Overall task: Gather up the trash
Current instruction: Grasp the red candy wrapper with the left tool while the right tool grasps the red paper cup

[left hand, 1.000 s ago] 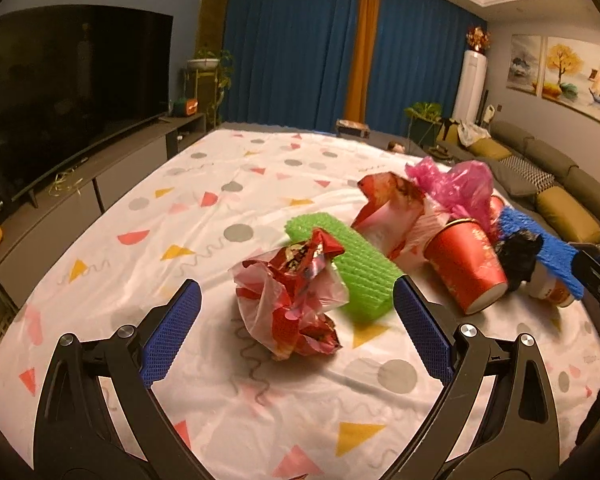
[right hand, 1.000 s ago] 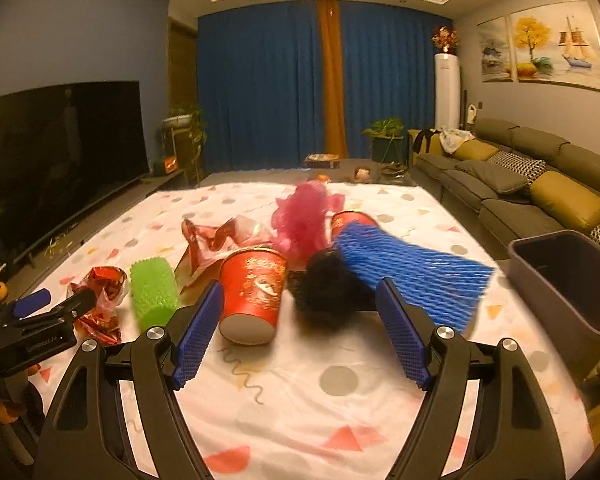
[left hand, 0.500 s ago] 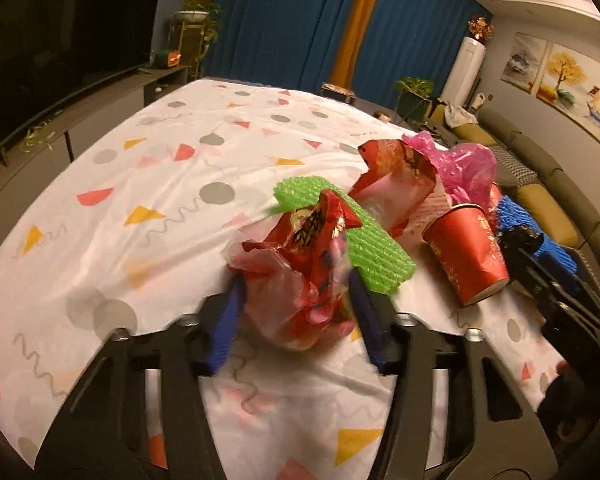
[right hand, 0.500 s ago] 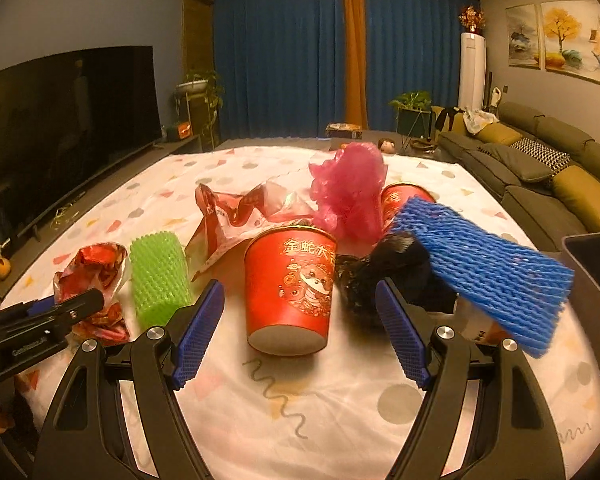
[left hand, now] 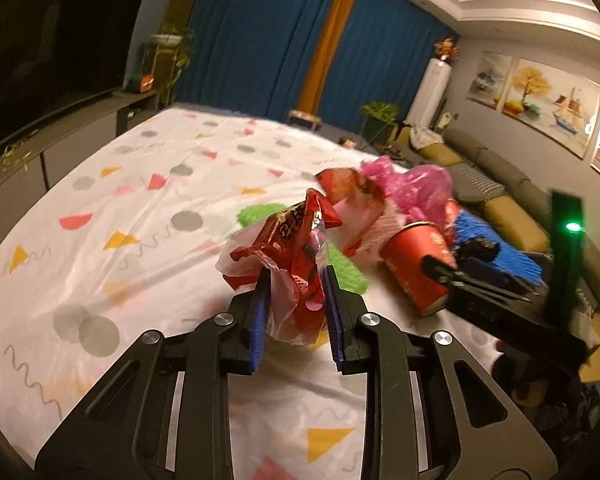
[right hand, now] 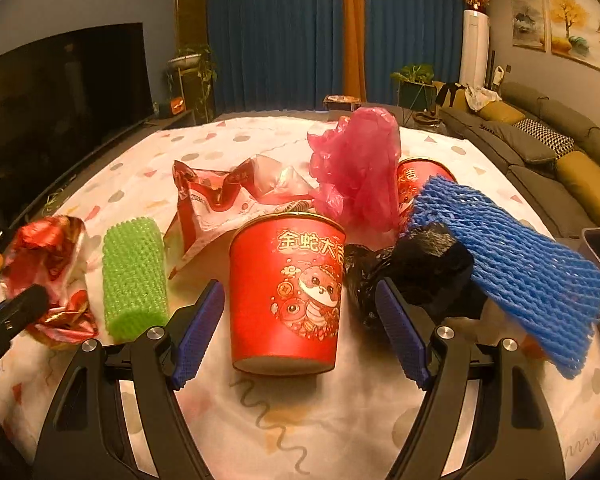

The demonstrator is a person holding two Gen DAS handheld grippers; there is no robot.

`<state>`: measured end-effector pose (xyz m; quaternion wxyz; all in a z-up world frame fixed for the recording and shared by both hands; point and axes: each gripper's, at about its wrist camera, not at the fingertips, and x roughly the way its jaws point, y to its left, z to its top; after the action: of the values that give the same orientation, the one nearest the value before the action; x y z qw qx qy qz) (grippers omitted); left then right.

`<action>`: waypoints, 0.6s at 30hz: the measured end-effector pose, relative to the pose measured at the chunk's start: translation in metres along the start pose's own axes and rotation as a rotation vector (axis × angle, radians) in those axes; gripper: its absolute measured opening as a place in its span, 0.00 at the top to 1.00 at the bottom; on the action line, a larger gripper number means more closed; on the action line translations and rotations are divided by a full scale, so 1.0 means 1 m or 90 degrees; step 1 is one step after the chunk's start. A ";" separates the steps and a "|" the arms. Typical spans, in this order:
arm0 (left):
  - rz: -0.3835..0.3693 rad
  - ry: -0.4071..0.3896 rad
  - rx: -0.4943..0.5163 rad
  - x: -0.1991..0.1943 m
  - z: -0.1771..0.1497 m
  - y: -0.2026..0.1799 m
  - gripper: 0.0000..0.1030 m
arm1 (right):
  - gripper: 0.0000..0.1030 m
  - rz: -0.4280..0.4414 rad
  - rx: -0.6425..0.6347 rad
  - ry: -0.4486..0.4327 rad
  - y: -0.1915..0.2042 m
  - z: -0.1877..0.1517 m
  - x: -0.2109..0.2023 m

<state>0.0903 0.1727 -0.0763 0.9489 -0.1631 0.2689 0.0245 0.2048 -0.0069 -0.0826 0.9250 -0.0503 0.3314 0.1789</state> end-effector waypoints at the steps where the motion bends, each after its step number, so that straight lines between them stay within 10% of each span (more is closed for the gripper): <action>1: -0.005 -0.005 0.000 -0.001 0.000 -0.001 0.76 | 0.26 0.003 0.001 0.008 0.000 0.001 0.004; 18: -0.033 -0.007 -0.005 0.002 0.000 -0.002 0.76 | 0.43 0.041 -0.008 0.029 0.003 0.000 0.008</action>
<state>0.0924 0.1709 -0.0768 0.9500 -0.1735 0.2597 0.0021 0.2095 -0.0020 -0.0876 0.9107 -0.0494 0.3526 0.2095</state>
